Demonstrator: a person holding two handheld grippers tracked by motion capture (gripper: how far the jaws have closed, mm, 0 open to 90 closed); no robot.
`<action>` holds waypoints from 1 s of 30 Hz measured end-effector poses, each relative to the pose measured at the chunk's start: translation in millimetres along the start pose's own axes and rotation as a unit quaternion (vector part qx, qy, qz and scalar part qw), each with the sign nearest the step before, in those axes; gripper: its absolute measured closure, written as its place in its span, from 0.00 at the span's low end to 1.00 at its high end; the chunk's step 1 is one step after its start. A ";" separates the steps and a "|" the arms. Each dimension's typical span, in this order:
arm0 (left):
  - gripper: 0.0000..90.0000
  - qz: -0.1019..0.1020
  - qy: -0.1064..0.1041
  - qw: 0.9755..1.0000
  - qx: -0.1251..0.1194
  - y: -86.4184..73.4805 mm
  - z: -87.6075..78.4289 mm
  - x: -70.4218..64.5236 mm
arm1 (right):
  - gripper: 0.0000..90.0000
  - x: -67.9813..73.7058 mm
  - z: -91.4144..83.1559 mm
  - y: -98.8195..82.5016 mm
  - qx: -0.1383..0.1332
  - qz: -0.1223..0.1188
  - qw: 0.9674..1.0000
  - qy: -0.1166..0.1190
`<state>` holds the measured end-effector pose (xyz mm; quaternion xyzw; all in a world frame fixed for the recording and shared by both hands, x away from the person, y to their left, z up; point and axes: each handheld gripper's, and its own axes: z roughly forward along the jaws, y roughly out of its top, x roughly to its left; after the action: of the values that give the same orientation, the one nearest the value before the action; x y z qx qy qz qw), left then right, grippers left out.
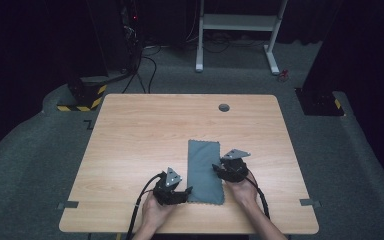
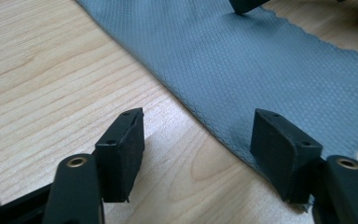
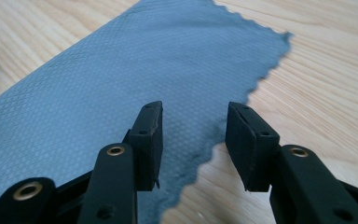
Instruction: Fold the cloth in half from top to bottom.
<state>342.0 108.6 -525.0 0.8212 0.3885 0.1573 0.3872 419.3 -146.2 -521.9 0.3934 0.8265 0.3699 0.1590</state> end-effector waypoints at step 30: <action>0.50 -0.087 0.033 0.995 0.041 100.1 77.9 87.9 | 0.80 -48.9 26.5 49.4 0.017 0.080 0.997 -0.009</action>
<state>494.3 95.5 -503.6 0.7941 0.4768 0.1341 0.3522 491.6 -150.3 -504.8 0.4639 0.7971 0.3642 0.1296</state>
